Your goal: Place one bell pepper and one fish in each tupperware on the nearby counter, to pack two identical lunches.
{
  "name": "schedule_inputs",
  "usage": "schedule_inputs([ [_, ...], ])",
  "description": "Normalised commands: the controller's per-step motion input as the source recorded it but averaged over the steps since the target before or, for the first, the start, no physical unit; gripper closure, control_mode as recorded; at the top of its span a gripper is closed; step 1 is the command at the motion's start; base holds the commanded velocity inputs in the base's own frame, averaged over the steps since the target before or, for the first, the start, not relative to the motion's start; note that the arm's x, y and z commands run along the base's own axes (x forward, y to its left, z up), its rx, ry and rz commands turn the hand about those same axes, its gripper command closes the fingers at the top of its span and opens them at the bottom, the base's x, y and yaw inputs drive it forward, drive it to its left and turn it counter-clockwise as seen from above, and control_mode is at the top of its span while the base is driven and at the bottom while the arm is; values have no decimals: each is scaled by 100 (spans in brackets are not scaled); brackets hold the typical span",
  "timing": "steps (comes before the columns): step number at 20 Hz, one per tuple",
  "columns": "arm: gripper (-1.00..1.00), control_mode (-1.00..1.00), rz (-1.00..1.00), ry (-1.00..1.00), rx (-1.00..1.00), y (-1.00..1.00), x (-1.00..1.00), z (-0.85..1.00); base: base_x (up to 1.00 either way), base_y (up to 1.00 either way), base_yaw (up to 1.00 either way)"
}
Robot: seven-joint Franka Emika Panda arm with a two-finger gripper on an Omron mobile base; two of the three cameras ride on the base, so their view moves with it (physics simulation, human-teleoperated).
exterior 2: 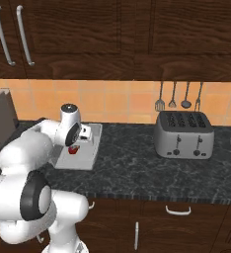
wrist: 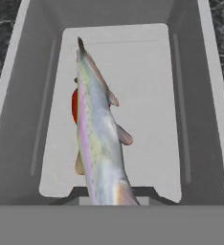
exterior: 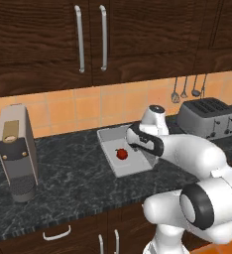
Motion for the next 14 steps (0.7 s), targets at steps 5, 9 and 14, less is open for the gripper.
schedule_inputs([
  [5,100,-100,0,0,0,0,71,-52,0,0,0],
  [9,100,-100,0,0,0,0,59,-48,0,0,0],
  [14,-100,-100,0,0,0,2,46,-51,0,0,0],
])
